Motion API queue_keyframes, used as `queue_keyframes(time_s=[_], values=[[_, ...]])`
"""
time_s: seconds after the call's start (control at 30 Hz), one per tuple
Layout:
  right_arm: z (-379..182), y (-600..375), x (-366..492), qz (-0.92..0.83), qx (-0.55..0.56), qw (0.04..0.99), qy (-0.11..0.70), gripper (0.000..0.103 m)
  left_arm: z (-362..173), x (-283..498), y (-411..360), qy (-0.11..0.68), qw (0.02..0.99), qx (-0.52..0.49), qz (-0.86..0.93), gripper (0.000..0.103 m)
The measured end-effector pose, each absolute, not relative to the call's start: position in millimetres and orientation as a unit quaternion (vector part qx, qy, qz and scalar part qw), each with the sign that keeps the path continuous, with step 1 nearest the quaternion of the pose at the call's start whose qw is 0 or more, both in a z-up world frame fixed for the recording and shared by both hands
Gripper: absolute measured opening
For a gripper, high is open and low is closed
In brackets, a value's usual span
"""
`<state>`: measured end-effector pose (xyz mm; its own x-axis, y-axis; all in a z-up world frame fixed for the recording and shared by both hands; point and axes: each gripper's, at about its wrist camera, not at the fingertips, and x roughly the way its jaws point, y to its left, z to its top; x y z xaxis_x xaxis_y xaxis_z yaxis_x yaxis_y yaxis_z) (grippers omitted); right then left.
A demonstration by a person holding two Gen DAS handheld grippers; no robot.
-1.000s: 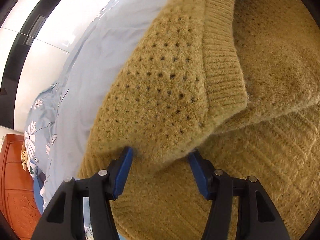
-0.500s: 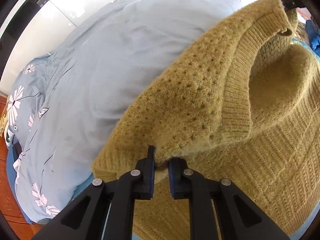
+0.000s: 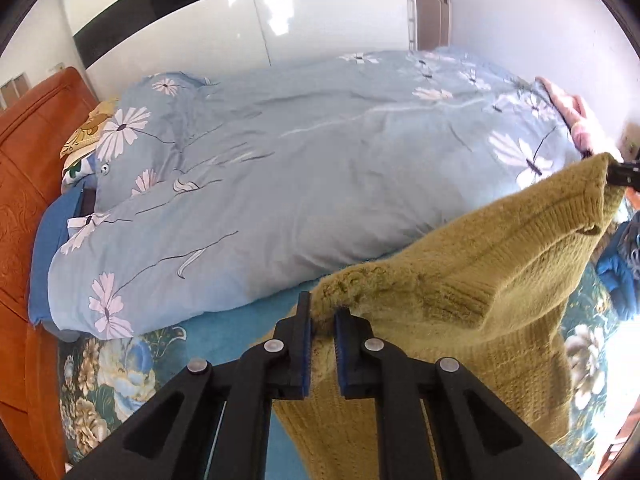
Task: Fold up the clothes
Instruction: 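Hold the vest up with both grippers and shake it out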
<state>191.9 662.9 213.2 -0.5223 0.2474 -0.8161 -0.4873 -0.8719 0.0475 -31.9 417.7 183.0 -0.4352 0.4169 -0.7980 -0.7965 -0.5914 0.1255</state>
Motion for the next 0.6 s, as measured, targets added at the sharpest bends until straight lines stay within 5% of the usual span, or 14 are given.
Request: queue_keyframes(time_s=[0.6], values=[[402, 527, 335, 0.9, -0.342, 0.257, 0.092, 0.011, 362, 93, 271, 0.157, 0.452, -0.271, 0.835, 0.009]])
